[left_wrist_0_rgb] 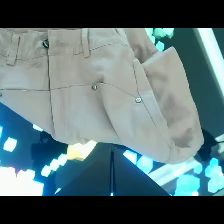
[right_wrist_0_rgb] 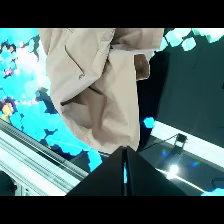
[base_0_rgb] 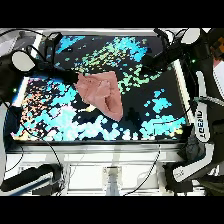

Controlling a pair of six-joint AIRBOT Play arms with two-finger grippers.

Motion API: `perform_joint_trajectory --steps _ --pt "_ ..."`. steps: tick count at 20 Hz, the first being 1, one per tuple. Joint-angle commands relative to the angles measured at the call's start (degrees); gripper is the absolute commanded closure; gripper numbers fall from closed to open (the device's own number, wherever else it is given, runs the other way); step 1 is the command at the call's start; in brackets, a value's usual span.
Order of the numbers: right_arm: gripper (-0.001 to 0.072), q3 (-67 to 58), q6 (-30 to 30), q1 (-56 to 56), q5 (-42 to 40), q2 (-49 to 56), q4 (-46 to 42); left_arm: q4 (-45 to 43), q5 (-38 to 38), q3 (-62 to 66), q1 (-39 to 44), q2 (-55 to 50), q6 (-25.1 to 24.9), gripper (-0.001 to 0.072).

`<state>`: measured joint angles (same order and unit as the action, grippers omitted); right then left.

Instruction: Fold the clothes and pants, and hang the long-sleeved shirts on hangers.

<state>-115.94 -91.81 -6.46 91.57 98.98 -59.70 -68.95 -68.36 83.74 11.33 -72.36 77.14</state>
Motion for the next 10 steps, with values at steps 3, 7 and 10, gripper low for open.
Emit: perform_joint_trajectory --steps 3,7,10 --pt "0.0703 0.0 -0.02 -0.02 0.0 -0.04 0.02 -0.02 0.02 -0.02 -0.02 0.04 0.0 0.0695" --pt "0.0703 0.0 -0.02 -0.02 0.0 -0.04 0.0 0.0 0.02 -0.02 0.0 -1.09 0.0 0.0695" --pt "0.0703 -0.02 -0.02 -0.02 -0.02 -0.04 0.0 1.81 0.04 -0.02 0.0 -2.75 0.0 0.0695"
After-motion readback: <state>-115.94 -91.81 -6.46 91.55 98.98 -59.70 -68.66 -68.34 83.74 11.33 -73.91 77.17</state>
